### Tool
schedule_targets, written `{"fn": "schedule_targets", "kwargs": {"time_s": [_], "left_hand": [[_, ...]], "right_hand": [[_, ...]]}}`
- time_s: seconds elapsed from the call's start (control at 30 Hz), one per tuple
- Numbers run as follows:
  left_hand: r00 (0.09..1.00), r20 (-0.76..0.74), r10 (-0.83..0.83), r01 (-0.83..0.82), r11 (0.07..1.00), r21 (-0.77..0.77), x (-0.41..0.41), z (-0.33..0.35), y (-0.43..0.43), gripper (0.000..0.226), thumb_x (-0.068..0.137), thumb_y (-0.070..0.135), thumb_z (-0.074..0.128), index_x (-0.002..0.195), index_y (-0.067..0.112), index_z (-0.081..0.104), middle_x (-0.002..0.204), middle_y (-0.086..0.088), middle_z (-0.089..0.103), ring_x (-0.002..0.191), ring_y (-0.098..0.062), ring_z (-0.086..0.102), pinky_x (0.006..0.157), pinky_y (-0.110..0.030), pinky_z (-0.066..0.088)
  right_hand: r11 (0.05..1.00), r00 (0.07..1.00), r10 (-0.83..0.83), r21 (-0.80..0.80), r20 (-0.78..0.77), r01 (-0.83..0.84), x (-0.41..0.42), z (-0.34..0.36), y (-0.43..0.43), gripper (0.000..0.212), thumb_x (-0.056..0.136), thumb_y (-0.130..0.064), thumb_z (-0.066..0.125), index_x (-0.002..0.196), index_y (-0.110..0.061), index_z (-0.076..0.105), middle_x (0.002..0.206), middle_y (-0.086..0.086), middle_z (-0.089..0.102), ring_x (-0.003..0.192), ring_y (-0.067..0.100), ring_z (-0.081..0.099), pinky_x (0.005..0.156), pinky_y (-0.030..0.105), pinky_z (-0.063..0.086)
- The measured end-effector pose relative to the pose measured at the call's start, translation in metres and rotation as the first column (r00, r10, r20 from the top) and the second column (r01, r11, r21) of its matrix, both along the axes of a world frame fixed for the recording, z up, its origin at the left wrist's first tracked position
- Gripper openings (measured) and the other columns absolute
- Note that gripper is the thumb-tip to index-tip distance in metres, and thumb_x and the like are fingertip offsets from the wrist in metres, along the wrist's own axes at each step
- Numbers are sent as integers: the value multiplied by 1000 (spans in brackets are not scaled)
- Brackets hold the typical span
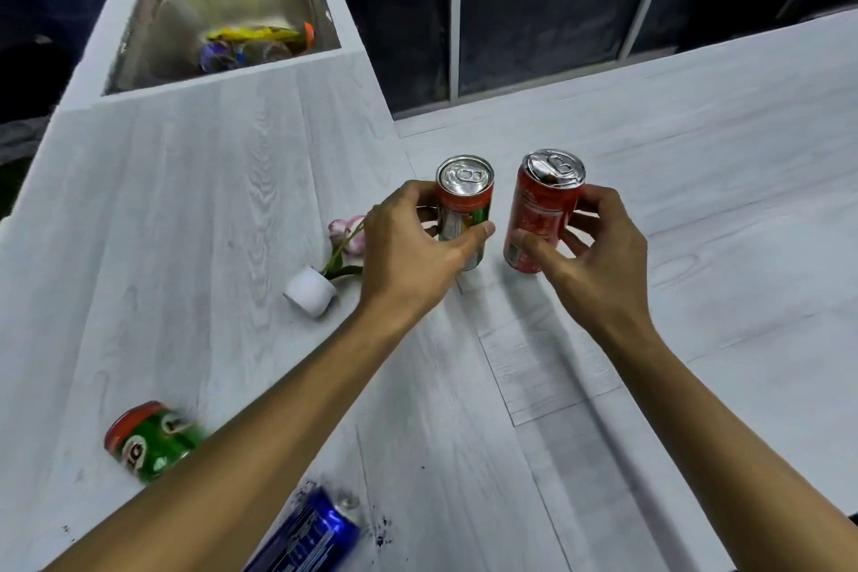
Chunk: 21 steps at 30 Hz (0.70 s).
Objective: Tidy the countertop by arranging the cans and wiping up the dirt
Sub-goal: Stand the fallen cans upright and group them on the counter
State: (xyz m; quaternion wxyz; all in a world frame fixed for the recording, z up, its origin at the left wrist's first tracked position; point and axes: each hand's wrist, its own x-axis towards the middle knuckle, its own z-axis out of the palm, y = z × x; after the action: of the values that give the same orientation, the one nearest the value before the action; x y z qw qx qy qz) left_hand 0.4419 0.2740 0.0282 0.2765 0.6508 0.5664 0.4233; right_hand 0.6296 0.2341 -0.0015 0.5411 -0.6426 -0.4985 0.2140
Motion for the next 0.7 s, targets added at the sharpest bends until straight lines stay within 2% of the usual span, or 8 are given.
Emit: {"fn": "schedule_targets", "kwargs": {"time_s": [0.2,0.33,0.4,0.7], "left_hand": [[1000,12,12,-11,1000,-15,27,-5,25,57,68,45,93,114,22,67,102,17,68,93,5,66,75,-4,50],[1000,21,16,-16,1000,-12,42,-9,38,59,69,43,93,116,19,68,109,10,73,98,-5,70,84,-22,59],[1000,21,12,-12,1000,-13,50,-10,45,59,70,43,93,117,19,68,110,10,73,99,-6,69,87,-26,59],[1000,13,-4,4,1000,-11,71,-16,65,61,71,46,92,120,20,66,113,9,72,97,-4,68,79,-14,54]], "right_hand": [[1000,1000,-25,2,-8,25,22,-2,27,65,72,-32,90,127,-22,57,117,-10,65,108,-2,64,91,20,56],[1000,1000,-27,1,13,27,34,-3,43,65,73,-33,89,128,-23,56,117,-11,64,107,-4,63,90,19,55],[1000,999,-25,-3,30,25,40,-4,50,65,74,-33,89,128,-23,55,116,-13,63,107,-5,62,89,17,54],[999,997,-54,-4,54,54,62,-8,67,67,75,-33,90,130,-22,54,117,-12,61,104,-6,61,91,20,55]]}}
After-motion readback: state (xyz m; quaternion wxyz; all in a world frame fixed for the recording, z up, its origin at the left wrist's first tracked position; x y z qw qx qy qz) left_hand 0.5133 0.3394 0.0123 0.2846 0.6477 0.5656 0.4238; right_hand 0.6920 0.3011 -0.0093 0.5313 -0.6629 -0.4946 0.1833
